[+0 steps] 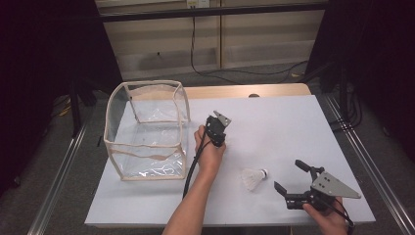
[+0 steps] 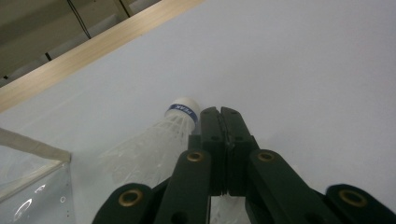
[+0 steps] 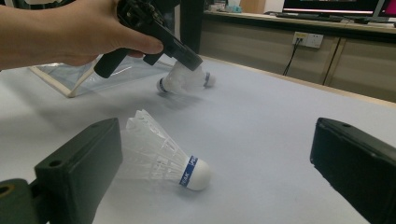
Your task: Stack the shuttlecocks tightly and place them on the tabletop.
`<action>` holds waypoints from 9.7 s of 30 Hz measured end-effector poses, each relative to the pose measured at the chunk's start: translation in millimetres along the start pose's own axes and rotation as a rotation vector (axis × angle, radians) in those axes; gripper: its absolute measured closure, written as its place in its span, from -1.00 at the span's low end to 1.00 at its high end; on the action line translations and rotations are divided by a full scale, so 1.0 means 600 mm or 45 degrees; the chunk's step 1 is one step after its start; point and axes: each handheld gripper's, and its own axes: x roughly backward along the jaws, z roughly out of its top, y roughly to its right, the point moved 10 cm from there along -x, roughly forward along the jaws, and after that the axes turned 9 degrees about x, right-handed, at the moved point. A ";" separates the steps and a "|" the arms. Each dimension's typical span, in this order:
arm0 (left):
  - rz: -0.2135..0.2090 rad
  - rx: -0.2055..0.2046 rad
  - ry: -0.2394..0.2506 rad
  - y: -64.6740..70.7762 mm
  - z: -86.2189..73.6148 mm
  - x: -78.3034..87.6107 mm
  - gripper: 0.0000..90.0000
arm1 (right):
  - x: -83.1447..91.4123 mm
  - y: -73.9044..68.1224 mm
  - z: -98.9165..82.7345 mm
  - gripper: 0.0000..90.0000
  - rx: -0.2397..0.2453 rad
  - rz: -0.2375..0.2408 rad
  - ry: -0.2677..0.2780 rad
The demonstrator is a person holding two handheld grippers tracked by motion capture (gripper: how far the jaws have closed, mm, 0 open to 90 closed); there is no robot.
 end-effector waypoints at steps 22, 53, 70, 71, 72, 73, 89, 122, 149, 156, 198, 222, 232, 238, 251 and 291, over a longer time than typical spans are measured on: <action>-0.011 -0.013 0.016 0.008 0.000 -0.010 0.96 | -0.001 -0.002 0.000 -0.96 -0.004 0.006 0.002; -0.122 0.092 0.043 0.024 0.004 -0.012 0.67 | -0.001 -0.003 0.000 -0.96 -0.002 0.011 0.000; -0.180 0.212 0.060 0.025 0.012 0.000 0.43 | 0.000 -0.003 0.001 -0.95 0.008 0.010 0.004; -0.185 0.220 0.055 0.026 0.012 0.002 0.42 | 0.000 -0.003 0.001 -0.95 0.002 0.009 0.003; -0.198 0.234 0.064 0.027 0.014 0.003 0.40 | 0.000 -0.003 0.001 -0.95 0.002 0.009 0.003; -0.202 0.245 0.066 0.028 0.015 0.006 0.39 | 0.000 -0.003 0.001 -0.95 -0.003 0.009 0.002; -0.355 0.330 0.066 0.055 0.023 0.042 -0.06 | 0.000 -0.004 0.001 -0.96 0.005 0.011 0.001; -0.647 0.297 0.082 0.105 0.005 0.090 -0.85 | 0.000 -0.005 0.002 -0.96 0.001 0.008 0.006; -0.833 0.148 0.196 0.124 -0.031 0.167 -0.92 | 0.001 0.003 -0.001 -0.95 0.002 -0.007 -0.011; -0.893 0.120 0.224 0.126 -0.047 0.187 -0.92 | 0.000 0.001 0.001 -0.95 0.003 -0.004 -0.009; -1.025 0.115 0.345 0.062 -0.118 0.266 -0.94 | -0.005 -0.006 0.000 -0.96 0.007 0.019 -0.046; -1.012 0.138 0.384 0.021 -0.130 0.279 -0.94 | -0.004 -0.002 -0.006 -0.97 -0.005 0.020 -0.063; -0.993 0.134 0.389 -0.002 -0.138 0.286 -0.94 | -0.003 0.003 -0.008 -0.97 -0.013 0.005 -0.073; -0.977 0.140 0.401 -0.017 -0.141 0.289 -0.94 | -0.005 0.003 -0.007 -0.97 -0.019 0.003 -0.071; -0.935 0.133 0.420 -0.047 -0.152 0.294 -0.94 | -0.008 0.000 -0.005 -0.97 -0.019 0.008 -0.070; -0.876 0.142 0.462 -0.108 -0.205 0.316 -0.98 | -0.034 0.004 0.007 -0.97 -0.025 0.011 -0.139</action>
